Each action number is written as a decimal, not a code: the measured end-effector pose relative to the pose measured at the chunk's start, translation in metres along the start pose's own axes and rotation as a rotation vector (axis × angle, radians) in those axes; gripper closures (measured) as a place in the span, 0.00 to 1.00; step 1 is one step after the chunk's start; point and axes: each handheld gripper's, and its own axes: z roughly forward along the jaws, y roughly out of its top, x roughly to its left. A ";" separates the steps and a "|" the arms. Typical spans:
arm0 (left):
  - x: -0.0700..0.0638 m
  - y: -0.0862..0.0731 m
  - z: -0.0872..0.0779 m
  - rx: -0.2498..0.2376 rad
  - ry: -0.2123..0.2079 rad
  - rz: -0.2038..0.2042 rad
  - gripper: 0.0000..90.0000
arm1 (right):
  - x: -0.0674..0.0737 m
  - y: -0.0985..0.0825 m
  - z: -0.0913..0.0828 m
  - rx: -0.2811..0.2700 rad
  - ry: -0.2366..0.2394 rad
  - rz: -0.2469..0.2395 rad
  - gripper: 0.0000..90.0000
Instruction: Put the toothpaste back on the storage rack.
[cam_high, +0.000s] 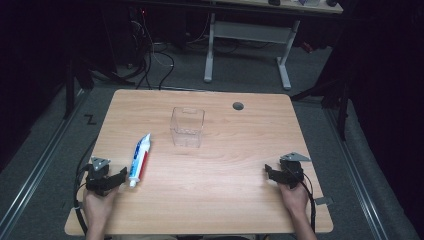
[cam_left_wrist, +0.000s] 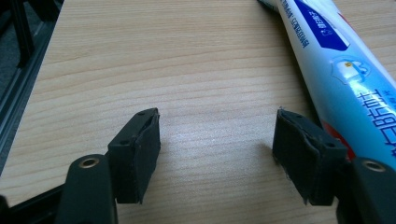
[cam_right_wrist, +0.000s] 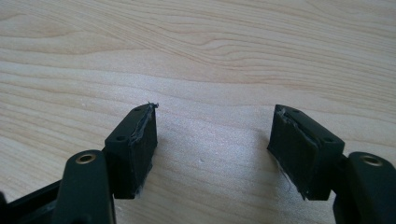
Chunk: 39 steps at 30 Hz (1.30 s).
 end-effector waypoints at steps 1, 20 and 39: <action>0.000 0.000 0.000 0.000 -0.002 -0.005 0.36 | 0.000 0.000 0.000 0.000 0.000 0.000 0.36; 0.001 0.000 -0.002 0.015 -0.011 0.006 0.34 | 0.000 0.000 0.000 0.000 -0.001 0.000 0.36; 0.006 -0.003 -0.023 0.007 -0.031 -0.044 0.37 | 0.000 0.000 0.000 0.000 0.000 0.000 0.36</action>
